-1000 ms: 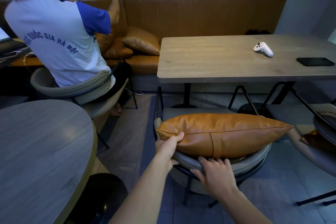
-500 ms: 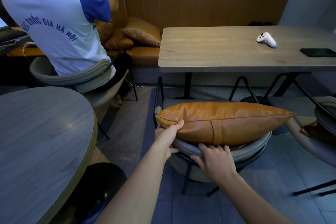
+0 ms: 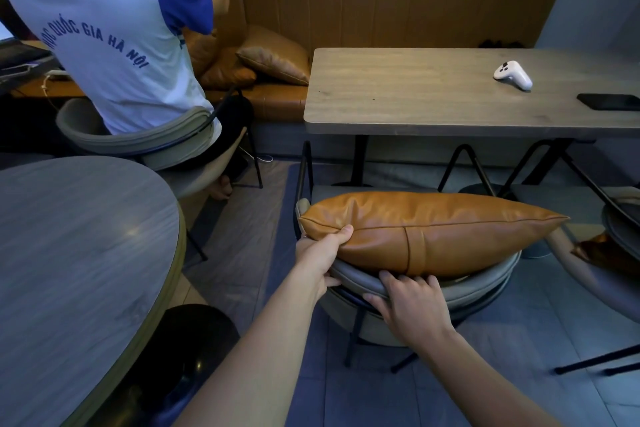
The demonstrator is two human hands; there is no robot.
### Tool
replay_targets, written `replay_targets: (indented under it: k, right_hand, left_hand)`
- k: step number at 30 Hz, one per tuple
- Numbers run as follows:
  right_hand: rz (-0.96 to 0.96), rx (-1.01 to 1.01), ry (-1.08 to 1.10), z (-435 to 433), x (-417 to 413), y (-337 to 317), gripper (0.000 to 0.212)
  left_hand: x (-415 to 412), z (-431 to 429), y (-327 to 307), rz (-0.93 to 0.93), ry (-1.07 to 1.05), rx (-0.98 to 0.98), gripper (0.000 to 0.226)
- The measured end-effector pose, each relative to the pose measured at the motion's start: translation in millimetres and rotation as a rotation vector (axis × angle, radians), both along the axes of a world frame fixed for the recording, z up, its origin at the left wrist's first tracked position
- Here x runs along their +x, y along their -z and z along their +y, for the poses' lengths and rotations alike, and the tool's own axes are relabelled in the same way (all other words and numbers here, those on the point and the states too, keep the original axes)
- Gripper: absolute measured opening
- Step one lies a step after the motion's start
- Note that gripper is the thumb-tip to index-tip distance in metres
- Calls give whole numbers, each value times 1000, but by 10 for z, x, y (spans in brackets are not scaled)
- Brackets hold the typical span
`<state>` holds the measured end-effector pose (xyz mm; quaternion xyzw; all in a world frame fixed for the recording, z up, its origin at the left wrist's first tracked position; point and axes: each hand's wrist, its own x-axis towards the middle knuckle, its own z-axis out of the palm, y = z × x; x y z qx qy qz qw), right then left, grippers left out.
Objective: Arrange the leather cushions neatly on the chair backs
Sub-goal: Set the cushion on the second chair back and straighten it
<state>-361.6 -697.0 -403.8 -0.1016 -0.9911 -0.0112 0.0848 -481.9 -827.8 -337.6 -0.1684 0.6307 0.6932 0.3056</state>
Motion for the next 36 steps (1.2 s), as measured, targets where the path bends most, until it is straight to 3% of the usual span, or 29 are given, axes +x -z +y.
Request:
replay_targets:
  k: [20, 23, 28, 33, 36]
  right_hand:
    - [-61, 28, 15, -9, -10, -57, 42]
    - [-211, -39, 16, 2, -17, -192, 51]
    - [-473, -343, 29, 128, -86, -428, 50]
    - [-511, -477, 50, 215, -57, -882, 46]
    - [-532, -552, 70, 306, -59, -1322, 39]
  left_hand:
    - [-34, -12, 48, 21, 33, -55, 84]
    - [61, -52, 2, 172, 146, -292, 92]
    - [179, -267, -153, 545, 619, -935, 87]
    - [116, -309, -594, 665, 1010, -1053, 41]
    - [113, -196, -987, 719, 1090, -1085, 23]
